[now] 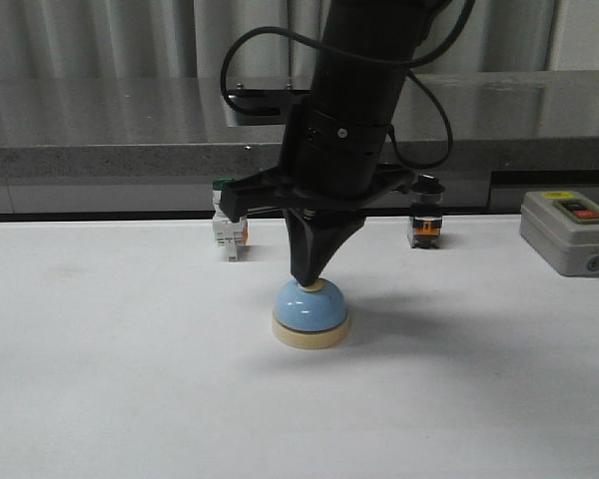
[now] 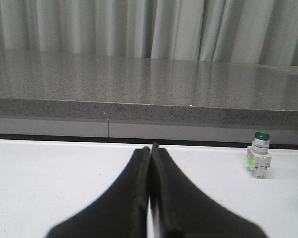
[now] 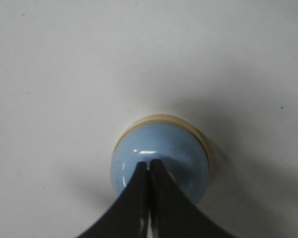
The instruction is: Place and press bell with both arms
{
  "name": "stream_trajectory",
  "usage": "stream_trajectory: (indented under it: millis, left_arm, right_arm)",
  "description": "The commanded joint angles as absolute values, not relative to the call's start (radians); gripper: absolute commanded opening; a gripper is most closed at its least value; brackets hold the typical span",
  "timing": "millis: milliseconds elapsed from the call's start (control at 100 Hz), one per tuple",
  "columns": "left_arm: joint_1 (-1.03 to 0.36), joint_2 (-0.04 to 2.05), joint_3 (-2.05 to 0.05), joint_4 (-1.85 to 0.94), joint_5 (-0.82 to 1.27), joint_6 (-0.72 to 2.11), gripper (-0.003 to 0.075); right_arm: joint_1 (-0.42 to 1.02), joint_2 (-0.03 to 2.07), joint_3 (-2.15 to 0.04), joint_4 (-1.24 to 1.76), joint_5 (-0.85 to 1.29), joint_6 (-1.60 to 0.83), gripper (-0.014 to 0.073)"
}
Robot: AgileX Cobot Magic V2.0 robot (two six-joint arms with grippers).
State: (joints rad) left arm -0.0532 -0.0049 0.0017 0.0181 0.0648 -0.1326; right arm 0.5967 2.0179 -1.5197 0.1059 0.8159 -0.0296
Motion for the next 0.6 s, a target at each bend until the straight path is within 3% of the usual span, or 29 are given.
stream_trajectory:
  millis: [0, 200, 590]
  left_arm:
    - [-0.052, -0.036, 0.044, 0.011, -0.012, -0.138, -0.002]
    - [-0.052, -0.036, 0.044, 0.011, -0.012, -0.138, -0.002]
    - [-0.052, -0.036, 0.044, 0.011, -0.012, -0.138, -0.002]
  right_arm:
    - [0.594, 1.942, -1.543, 0.111, 0.803, -0.042, -0.006]
    - [0.542, 1.837, -1.542, 0.111, 0.834, -0.038, -0.006]
    - [0.279, 1.671, -1.473, 0.114, 0.922, -0.027, -0.006]
